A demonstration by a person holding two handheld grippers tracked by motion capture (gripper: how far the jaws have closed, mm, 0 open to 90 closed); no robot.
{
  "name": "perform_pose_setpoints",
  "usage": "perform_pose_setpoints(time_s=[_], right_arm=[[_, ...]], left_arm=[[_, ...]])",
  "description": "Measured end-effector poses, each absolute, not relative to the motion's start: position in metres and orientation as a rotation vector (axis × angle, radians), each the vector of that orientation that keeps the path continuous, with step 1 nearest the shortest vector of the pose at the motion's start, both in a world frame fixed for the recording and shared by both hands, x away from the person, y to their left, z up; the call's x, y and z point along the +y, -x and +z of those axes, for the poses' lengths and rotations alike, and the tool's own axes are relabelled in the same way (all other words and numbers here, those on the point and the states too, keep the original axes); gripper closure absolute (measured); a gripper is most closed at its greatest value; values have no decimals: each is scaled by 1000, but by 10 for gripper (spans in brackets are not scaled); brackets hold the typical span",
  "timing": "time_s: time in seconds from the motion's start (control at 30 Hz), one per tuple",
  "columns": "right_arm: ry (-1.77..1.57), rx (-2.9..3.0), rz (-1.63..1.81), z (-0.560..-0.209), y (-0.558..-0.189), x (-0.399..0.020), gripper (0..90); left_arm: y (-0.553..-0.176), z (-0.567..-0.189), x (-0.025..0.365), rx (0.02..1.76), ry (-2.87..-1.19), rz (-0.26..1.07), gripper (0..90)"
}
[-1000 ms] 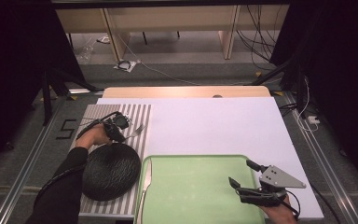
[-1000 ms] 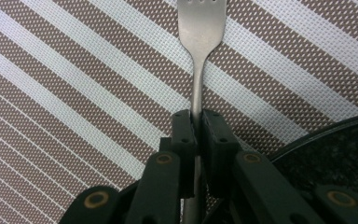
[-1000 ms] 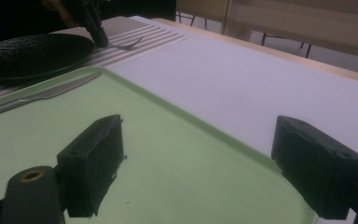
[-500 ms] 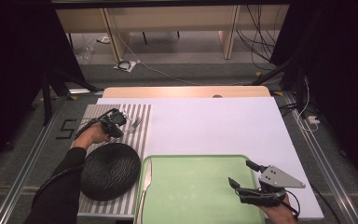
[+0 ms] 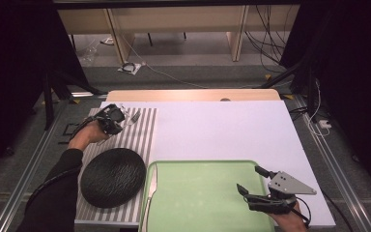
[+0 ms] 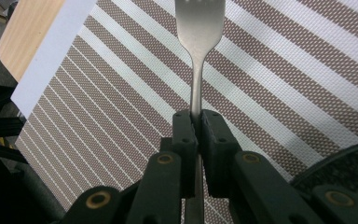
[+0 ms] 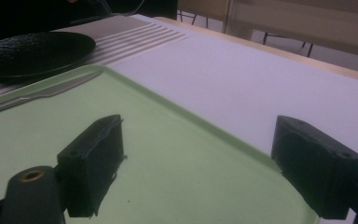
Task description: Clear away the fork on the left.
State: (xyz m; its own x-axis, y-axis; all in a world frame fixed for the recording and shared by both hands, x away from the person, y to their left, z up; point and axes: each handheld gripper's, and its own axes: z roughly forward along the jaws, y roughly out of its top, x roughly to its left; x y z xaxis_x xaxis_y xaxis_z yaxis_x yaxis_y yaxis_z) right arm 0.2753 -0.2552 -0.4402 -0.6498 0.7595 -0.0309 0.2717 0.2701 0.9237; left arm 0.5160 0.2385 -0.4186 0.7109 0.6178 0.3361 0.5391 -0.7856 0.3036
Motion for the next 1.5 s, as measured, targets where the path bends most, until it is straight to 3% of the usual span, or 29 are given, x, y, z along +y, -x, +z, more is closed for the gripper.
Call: perform_pose_setpoints(time_s=[0.7,1.5], right_arm=[[-929,2072,1361,-440,-276,-255,177],[-925,2072,1360,-440,-275,-255,177]], left_arm=[[-486,-390,215,920,-2674,559,843],[-451,-390,185,847,-2654,457,843]])
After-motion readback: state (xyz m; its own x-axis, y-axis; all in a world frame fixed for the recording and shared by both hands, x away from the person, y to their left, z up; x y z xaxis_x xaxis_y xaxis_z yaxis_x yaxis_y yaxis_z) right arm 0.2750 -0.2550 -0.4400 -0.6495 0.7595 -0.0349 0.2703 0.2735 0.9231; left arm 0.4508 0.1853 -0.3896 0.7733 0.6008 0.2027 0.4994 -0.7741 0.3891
